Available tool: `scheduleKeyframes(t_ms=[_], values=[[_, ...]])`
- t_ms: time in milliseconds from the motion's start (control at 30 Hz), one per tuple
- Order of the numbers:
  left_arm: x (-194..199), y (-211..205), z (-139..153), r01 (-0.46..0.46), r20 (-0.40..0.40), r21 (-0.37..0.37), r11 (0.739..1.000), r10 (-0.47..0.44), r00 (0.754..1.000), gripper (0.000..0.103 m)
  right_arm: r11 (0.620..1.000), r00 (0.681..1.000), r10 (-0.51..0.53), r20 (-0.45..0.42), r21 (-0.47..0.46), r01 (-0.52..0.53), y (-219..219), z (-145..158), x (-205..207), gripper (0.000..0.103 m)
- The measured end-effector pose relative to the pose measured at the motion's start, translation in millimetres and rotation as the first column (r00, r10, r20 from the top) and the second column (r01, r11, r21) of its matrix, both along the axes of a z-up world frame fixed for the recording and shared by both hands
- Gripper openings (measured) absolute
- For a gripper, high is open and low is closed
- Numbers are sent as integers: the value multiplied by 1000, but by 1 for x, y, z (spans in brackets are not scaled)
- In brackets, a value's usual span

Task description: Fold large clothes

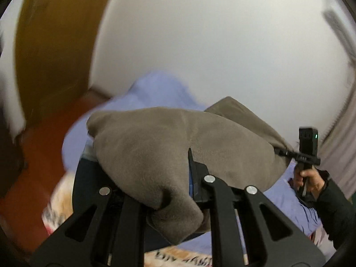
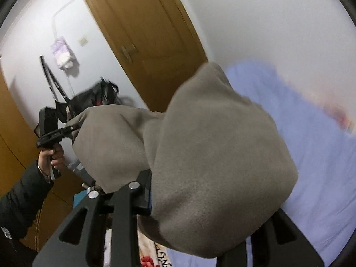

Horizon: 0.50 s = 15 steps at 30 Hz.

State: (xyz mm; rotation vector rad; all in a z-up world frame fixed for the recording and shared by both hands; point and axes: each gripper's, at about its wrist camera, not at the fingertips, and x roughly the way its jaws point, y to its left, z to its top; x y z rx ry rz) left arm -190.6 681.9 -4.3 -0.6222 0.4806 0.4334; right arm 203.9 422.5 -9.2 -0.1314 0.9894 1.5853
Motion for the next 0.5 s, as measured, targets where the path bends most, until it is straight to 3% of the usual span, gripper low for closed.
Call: scheduleKeyframes(t_ms=[133,233,333,400,433,467,500], values=[[-15,-11,-167,-77,-147,-181,980,51,988,14,980,990,-55,-127,-198,29,-6,-160,-27,32],[-35,-25,-253,-142,-201,-306,941,82,976,19,977,958,-117,-263,-202,64,-27,-216,-27,35],[-41,-28,-274,-163,-188,-335,928,103,977,19,980,963,-110,-247,-190,63,-32,-217,-33,37],[-38,-24,-271,-162,-193,-331,929,102,976,22,977,973,-96,-211,-208,52,-31,-205,-34,46],[-32,-18,-271,-160,-210,-317,935,96,973,30,973,979,-96,-181,-223,54,-20,-193,-33,59],[-32,-14,-266,-153,-238,-282,947,85,967,34,971,983,-93,-159,-232,54,-23,-184,-34,62],[-33,-17,-258,-148,-276,-228,962,81,958,46,969,986,-97,-135,-239,63,-29,-174,-33,66]])
